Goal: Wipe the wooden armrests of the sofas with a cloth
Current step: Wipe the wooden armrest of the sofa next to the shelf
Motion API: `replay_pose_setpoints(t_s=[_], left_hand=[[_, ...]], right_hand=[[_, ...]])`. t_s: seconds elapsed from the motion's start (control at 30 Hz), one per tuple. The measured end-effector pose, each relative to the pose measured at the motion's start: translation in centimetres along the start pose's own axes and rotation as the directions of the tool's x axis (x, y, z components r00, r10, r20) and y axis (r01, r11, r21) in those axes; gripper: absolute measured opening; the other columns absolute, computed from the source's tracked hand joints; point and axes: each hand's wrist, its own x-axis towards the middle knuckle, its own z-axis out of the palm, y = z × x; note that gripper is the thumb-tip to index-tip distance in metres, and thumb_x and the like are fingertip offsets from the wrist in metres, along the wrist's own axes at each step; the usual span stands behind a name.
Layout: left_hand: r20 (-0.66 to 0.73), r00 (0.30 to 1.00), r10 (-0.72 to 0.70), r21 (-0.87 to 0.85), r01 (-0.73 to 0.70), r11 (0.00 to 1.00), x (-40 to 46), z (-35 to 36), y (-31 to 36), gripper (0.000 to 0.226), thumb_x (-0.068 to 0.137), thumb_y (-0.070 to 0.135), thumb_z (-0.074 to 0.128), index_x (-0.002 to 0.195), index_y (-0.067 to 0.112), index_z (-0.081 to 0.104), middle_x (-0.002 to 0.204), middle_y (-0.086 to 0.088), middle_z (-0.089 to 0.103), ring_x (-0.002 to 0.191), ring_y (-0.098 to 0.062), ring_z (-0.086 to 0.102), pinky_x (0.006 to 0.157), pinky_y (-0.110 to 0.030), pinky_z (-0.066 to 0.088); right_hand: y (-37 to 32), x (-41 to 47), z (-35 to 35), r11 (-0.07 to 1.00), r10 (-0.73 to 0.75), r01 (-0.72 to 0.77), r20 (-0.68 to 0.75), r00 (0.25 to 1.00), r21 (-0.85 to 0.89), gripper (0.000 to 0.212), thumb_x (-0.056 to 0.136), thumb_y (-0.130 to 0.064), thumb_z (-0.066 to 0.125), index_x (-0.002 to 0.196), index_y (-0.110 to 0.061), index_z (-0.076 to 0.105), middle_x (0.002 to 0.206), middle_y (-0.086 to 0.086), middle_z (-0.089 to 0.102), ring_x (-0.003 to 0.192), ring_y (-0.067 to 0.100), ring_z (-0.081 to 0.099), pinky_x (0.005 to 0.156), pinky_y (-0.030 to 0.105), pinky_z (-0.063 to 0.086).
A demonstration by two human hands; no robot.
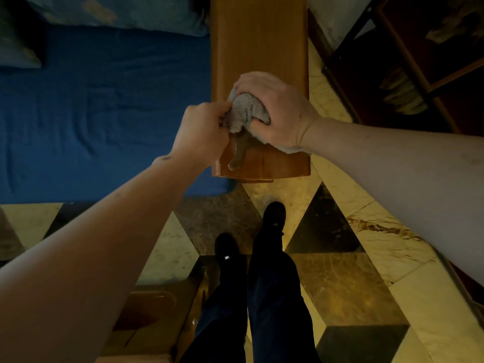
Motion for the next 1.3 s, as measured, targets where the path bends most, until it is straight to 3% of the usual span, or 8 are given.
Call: replay_pose_setpoints(t_s=[0.37, 0.53, 0.67, 0.83, 0.97, 1.1, 1.17, 1.3], left_hand=[[0.018, 0.999, 0.044, -0.008, -0.044, 0.999, 0.0, -0.4, -0.3, 0.037, 0.095, 0.002, 0.055, 0.123, 0.018, 0.072, 0.099, -0.011, 0.077, 0.092, -0.029, 0.071, 0.084, -0.050, 0.057], [0.002, 0.993, 0.120, 0.007, -0.120, 0.993, 0.7, -0.4, -0.5, 0.026, 0.093, 0.008, 0.059, 0.115, 0.010, 0.071, 0.107, -0.009, 0.069, 0.100, -0.025, 0.064, 0.088, -0.045, 0.053], [-0.056, 0.994, 0.089, 0.034, -0.087, 0.996, 2.7, -0.4, -0.3, 0.025, 0.097, 0.013, 0.057, 0.118, 0.011, 0.071, 0.115, -0.009, 0.067, 0.105, -0.022, 0.062, 0.092, -0.033, 0.051], [-0.135, 0.989, -0.065, -0.040, 0.060, 0.997, 4.9, -1.2, -0.4, 0.026, 0.098, 0.018, 0.059, 0.121, 0.013, 0.069, 0.116, -0.008, 0.066, 0.104, -0.021, 0.062, 0.090, -0.035, 0.053], [-0.130, 0.981, -0.145, -0.180, 0.120, 0.976, 4.3, -1.8, -0.3, 0.039, 0.090, 0.019, 0.071, 0.127, 0.013, 0.063, 0.117, -0.005, 0.068, 0.105, -0.018, 0.064, 0.092, -0.042, 0.056], [-0.142, 0.967, -0.212, -0.359, 0.149, 0.921, 4.7, -3.0, 0.6, 0.045, 0.094, 0.022, 0.070, 0.137, 0.019, 0.061, 0.116, 0.013, 0.067, 0.092, 0.007, 0.067, 0.079, -0.015, 0.058], [-0.161, 0.952, -0.261, -0.476, 0.156, 0.865, 4.9, -4.2, 0.8, 0.045, 0.095, 0.028, 0.068, 0.139, 0.024, 0.060, 0.124, 0.014, 0.066, 0.098, 0.009, 0.066, 0.080, -0.012, 0.056], [-0.264, 0.875, -0.405, -0.586, 0.187, 0.788, 1.7, -5.2, -0.7, 0.030, 0.092, 0.028, 0.062, 0.121, 0.034, 0.067, 0.115, 0.015, 0.069, 0.104, -0.002, 0.067, 0.092, -0.037, 0.060]], right_hand=[[1.1, 0.9, -0.7, 0.996, -0.091, 0.089, 0.097, 0.991, 0.029, 0.060, 0.082, -0.034, 0.061, 0.136, -0.009, 0.060, 0.147, 0.013, 0.058, 0.147, 0.031, 0.044, 0.122, 0.040, 0.034], [2.2, 3.0, -3.1, 0.961, -0.125, 0.178, 0.238, 0.963, -0.213, 0.074, 0.081, -0.052, 0.048, 0.145, -0.016, 0.051, 0.155, 0.014, 0.047, 0.147, 0.034, 0.038, 0.118, 0.053, 0.030], [3.1, 6.0, -5.1, 0.950, -0.045, 0.129, 0.286, 0.957, -0.284, 0.081, 0.083, -0.051, 0.045, 0.154, -0.013, 0.039, 0.152, 0.014, 0.049, 0.144, 0.033, 0.037, 0.117, 0.051, 0.030], [3.1, 9.5, -5.4, 0.985, -0.061, 0.107, 0.311, 0.948, -0.134, 0.058, 0.101, -0.024, 0.057, 0.156, -0.017, 0.039, 0.155, 0.008, 0.047, 0.147, 0.026, 0.037, 0.122, 0.041, 0.032], [2.0, 10.3, -4.4, 0.995, -0.050, 0.067, 0.201, 0.978, -0.077, 0.053, 0.092, -0.026, 0.060, 0.144, -0.020, 0.053, 0.138, 0.000, 0.058, 0.135, 0.022, 0.045, 0.105, 0.034, 0.039], [0.9, 8.6, -3.3, 0.983, 0.154, -0.150, -0.038, 0.987, 0.106, 0.044, 0.095, -0.021, 0.060, 0.139, -0.024, 0.058, 0.117, -0.007, 0.051, 0.115, 0.012, 0.050, 0.091, 0.023, 0.038], [0.4, 6.9, -3.3, 0.909, 0.326, -0.251, -0.190, 0.926, 0.333, 0.036, 0.097, -0.014, 0.058, 0.133, -0.018, 0.061, 0.112, -0.006, 0.060, 0.110, 0.010, 0.059, 0.090, 0.022, 0.049], [-1.5, 2.6, -4.5, 0.610, 0.668, -0.217, -0.348, 0.658, 0.762, 0.027, 0.096, -0.006, 0.052, 0.115, -0.021, 0.064, 0.108, -0.009, 0.071, 0.102, 0.002, 0.070, 0.092, 0.021, 0.057]])
